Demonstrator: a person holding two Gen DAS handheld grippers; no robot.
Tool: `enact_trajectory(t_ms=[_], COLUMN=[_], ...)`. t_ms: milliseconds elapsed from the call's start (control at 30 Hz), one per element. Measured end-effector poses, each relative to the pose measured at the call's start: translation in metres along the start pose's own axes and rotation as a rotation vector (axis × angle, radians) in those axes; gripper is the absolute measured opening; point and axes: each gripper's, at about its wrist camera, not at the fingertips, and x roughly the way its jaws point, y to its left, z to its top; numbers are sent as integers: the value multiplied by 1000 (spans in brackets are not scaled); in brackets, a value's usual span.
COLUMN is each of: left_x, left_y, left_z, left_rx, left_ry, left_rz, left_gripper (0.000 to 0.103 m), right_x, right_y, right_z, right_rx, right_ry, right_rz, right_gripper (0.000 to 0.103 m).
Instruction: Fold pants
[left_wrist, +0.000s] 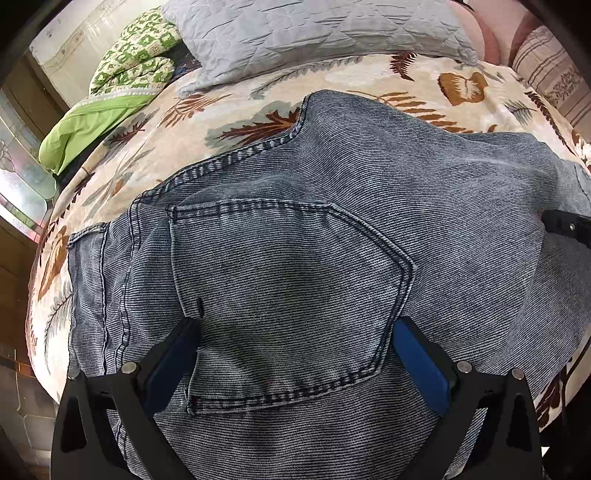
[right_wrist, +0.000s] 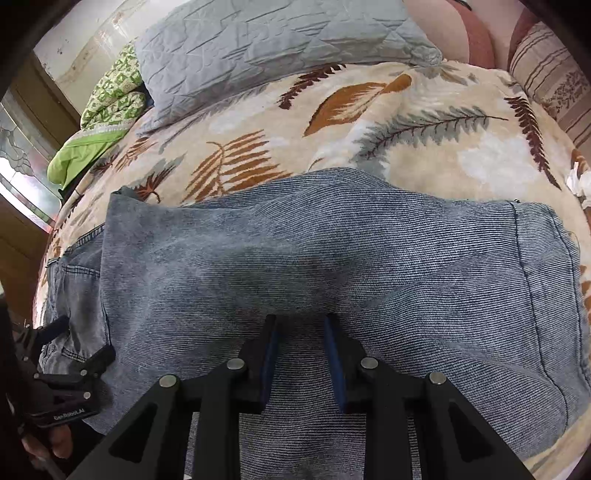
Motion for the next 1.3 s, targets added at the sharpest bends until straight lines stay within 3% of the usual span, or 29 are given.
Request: enact_trajectory(t_ms=[233, 433, 567, 767, 933, 1067, 1300], left_x=[-4, -42, -49, -37, -18, 1, 5], left_y=[2, -7, -18, -42, -56, -54, -46], left_z=[9, 24, 40, 45, 36, 34, 30], left_rx=[26, 35, 52, 105, 144, 142, 137], left_ry=[46, -84, -96, -59, 22, 83, 63], left_rz=[-2, -36, -55, -67, -69, -80, -128], left_gripper=[103, 103, 103, 103, 103, 103, 103], right_x=[1, -23, -33, -28, -13, -10, 0], right_y=[3, -3, -5, -4, -19, -23, -17], right_z=[4, 4, 5, 5, 4, 4, 6], right_rx=[-9, 10, 24, 27, 103, 120, 80], right_ry=[-14, -107, -142, -98, -7, 2, -1], right_rz=[-16, 6, 23, 21, 29, 45, 8], right_gripper=[29, 29, 29, 29, 29, 29, 29])
